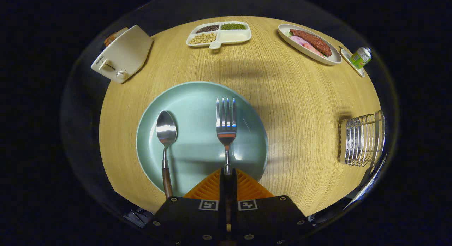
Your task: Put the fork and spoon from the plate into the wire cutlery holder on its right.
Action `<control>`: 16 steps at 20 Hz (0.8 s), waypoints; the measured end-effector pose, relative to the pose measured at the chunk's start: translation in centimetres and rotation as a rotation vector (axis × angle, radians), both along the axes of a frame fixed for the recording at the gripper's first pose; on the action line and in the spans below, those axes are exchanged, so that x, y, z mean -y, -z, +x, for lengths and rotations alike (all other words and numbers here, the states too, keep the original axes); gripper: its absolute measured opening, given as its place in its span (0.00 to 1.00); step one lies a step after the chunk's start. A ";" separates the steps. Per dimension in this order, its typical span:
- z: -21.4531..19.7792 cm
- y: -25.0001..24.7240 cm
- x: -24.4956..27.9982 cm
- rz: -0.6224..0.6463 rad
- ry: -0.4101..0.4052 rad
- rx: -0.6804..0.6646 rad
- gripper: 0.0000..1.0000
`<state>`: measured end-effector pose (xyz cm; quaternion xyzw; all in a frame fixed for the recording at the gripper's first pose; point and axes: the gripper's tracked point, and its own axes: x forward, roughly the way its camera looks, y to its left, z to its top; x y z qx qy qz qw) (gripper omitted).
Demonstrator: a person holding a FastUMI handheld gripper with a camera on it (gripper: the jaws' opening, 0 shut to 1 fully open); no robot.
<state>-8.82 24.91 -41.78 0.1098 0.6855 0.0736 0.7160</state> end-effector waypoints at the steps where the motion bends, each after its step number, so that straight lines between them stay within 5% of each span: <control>1: 0.4 -0.6 0.3 0.015 0.003 0.024 0.06; 16: -0.4 -9.4 16.1 -0.011 0.096 0.208 0.05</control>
